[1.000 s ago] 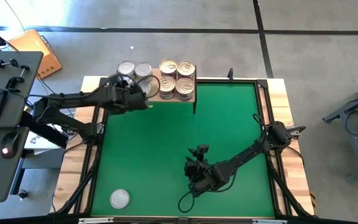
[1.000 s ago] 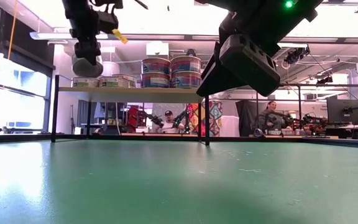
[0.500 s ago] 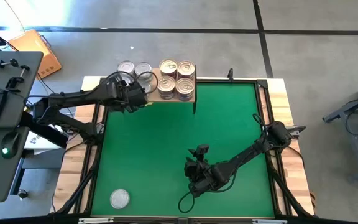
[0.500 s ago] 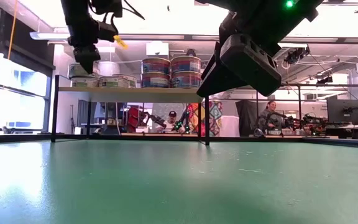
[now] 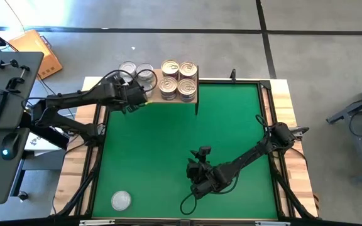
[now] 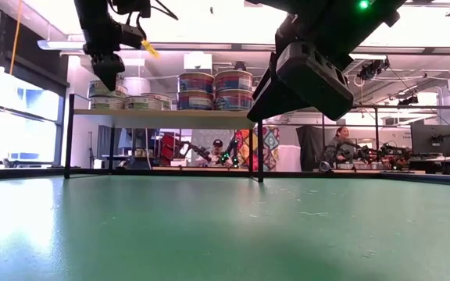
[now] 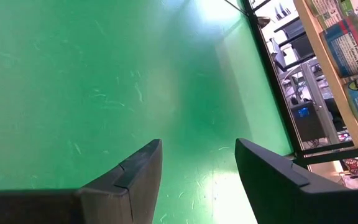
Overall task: Stack canned seafood by type on shelf
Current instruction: Stack the green tuna can on the other green tuna can on the shelf
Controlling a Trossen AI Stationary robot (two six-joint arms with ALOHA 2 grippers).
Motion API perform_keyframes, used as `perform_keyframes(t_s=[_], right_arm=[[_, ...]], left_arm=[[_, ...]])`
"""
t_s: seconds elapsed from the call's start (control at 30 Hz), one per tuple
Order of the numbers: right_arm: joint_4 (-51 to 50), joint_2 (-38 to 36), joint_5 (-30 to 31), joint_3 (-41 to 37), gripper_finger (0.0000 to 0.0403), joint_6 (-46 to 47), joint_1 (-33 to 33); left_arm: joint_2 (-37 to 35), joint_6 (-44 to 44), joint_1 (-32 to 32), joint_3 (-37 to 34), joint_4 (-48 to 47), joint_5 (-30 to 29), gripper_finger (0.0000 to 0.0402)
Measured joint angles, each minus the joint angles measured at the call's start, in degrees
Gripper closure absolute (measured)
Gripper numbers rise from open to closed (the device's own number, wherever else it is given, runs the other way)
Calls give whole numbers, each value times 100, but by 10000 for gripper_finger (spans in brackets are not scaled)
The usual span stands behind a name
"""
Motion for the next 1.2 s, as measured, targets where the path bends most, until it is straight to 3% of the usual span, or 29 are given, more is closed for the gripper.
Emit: perform_keyframes(t_s=[0.33, 0.5, 0.63, 0.77, 1.03, 1.2], right_arm=[[30, 0, 0, 0, 206, 0, 0], [36, 0, 2, 0, 206, 0, 0], [191, 0, 2, 0, 206, -2, -31], [515, 0, -29, 0, 206, -78, -157], [1164, 0, -828, 0, 206, -241, -373], [1494, 7, -1035, 0, 206, -498, -378]], left_arm=[[-425, 549, 25, 0, 368, -166, 156], [-660, 212, -459, 0, 444, -71, 156], [-906, -480, -1355, 4, 444, 544, 157], [-898, -847, -2694, 7, 451, 1041, 168], [242, -2094, -5449, 12, 487, 1257, 221], [1135, -3916, -6350, 386, 109, 2840, 253]])
